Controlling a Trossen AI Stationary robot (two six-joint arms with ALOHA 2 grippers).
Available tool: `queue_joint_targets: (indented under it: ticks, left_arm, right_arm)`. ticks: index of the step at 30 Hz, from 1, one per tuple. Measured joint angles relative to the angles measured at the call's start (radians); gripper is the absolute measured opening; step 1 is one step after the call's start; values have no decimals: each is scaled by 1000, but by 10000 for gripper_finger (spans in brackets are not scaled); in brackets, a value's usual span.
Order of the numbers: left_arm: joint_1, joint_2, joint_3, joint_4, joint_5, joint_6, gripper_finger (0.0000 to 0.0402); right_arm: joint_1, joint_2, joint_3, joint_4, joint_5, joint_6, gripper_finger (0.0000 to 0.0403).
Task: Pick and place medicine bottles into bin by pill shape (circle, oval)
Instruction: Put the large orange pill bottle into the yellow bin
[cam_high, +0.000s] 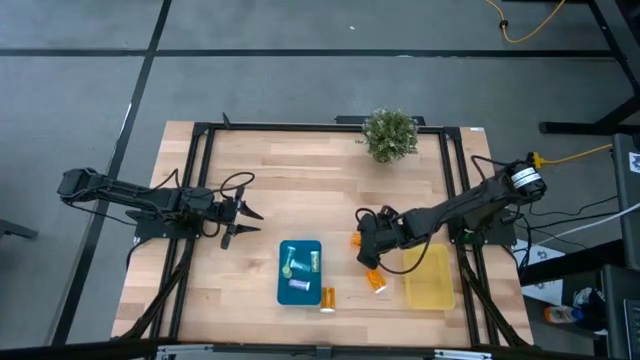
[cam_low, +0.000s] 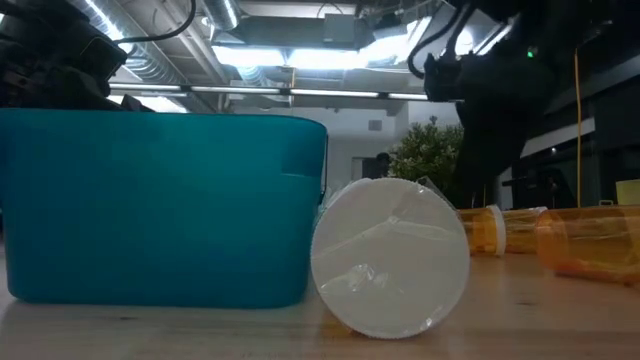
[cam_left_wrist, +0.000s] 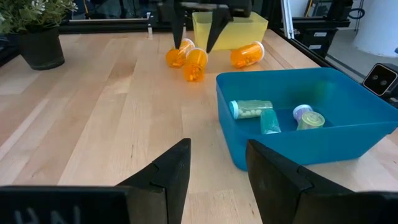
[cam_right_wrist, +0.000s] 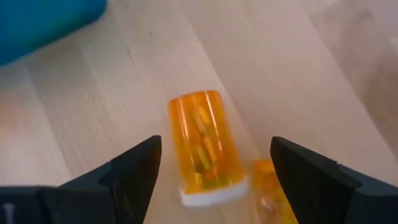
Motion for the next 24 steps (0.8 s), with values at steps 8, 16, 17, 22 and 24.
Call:
queue_joint_targets:
  ticks: [8, 16, 17, 22, 24]
  left_arm:
    - [0, 0, 0, 0, 0, 0, 147]
    - [0, 0, 0, 0, 0, 0, 147]
    - [0, 0, 0, 0, 0, 0, 147]
    - [0, 0, 0, 0, 0, -1, 147]
    - [0, 0, 0, 0, 0, -1, 147]
  right_arm:
    - [-3, 0, -108, 227, -8, -138, 304]
    - [-6, 0, -164, 235, -8, -131, 304]
    - [-6, 0, -164, 238, -8, -131, 304]
    - [-6, 0, -164, 254, -29, -135, 304]
    - [-6, 0, -164, 254, -52, -133, 302]
